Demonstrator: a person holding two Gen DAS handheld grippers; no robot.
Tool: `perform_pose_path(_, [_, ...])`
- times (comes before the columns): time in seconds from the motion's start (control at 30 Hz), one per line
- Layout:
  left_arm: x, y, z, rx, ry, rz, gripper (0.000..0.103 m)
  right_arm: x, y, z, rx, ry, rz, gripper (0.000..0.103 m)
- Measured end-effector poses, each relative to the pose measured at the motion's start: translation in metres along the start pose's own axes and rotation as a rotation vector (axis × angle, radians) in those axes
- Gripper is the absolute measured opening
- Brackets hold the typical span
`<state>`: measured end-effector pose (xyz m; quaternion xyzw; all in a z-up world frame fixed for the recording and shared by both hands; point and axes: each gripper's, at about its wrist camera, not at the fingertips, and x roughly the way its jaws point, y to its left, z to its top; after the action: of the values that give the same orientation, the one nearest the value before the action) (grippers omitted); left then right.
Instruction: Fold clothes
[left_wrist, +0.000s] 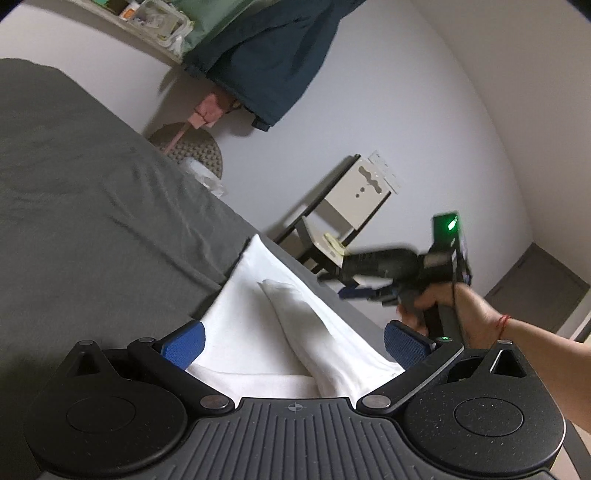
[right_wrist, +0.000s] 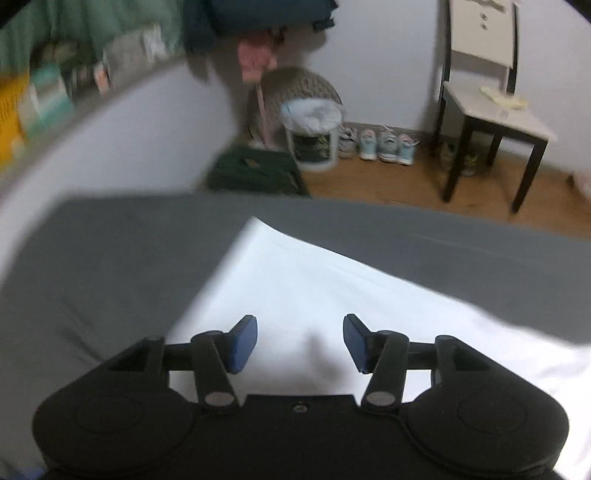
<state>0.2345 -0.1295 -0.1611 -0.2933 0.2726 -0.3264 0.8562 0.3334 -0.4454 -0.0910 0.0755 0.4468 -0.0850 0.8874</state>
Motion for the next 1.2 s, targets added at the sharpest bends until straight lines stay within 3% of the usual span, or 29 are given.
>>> perform_pose_path(0.03, [0.001,0.0,-0.001,0.006,0.005,0.002,0.103,0.004,-0.006,-0.003,-0.02,0.016,-0.02,0.048])
perform_pose_path(0.17, [0.004,0.0,-0.003,0.02,0.027,0.004,0.103,0.024,-0.022,-0.016,0.088,0.072,0.127,0.04])
perform_pose_path(0.2, [0.005,0.0,-0.004,0.022,0.031,0.005,0.103,0.028,-0.021,-0.02,0.1,0.086,0.154,0.028])
perform_pose_path(0.23, [0.004,0.001,-0.005,0.023,0.032,0.009,0.103,0.031,-0.017,-0.024,0.085,0.098,0.176,0.008])
perform_pose_path(0.27, [0.004,0.001,-0.006,0.023,0.034,0.012,0.103,0.03,-0.009,-0.028,0.032,0.076,0.184,0.007])
perform_pose_path(0.37, [0.002,0.003,-0.007,0.018,0.035,0.011,0.103,0.007,0.019,-0.04,-0.169,-0.047,0.271,0.01])
perform_pose_path(0.4, [0.002,0.003,-0.007,0.019,0.035,0.012,0.103,0.0,0.026,-0.044,-0.225,-0.084,0.298,0.021])
perform_pose_path(0.43, [0.002,0.003,-0.008,0.019,0.036,0.012,0.103,-0.002,0.021,-0.045,-0.199,-0.092,0.305,0.027])
perform_pose_path(0.57, [0.001,0.002,-0.009,0.019,0.039,0.009,0.103,-0.01,0.002,-0.05,-0.088,-0.122,0.334,0.033])
perform_pose_path(0.73, [0.0,0.003,-0.009,0.026,0.039,0.009,0.103,0.002,-0.044,-0.049,0.307,-0.147,0.254,0.033])
perform_pose_path(0.77, [-0.001,0.004,-0.01,0.024,0.038,0.009,0.103,0.005,-0.048,-0.049,0.332,-0.137,0.229,0.033])
perform_pose_path(0.97, [-0.001,0.005,-0.012,0.023,0.042,0.013,0.103,0.021,-0.02,-0.041,0.166,-0.045,0.218,0.03])
perform_pose_path(1.2, [-0.002,0.005,-0.013,0.025,0.045,0.012,0.103,-0.004,0.033,-0.064,-0.134,-0.133,0.222,0.031])
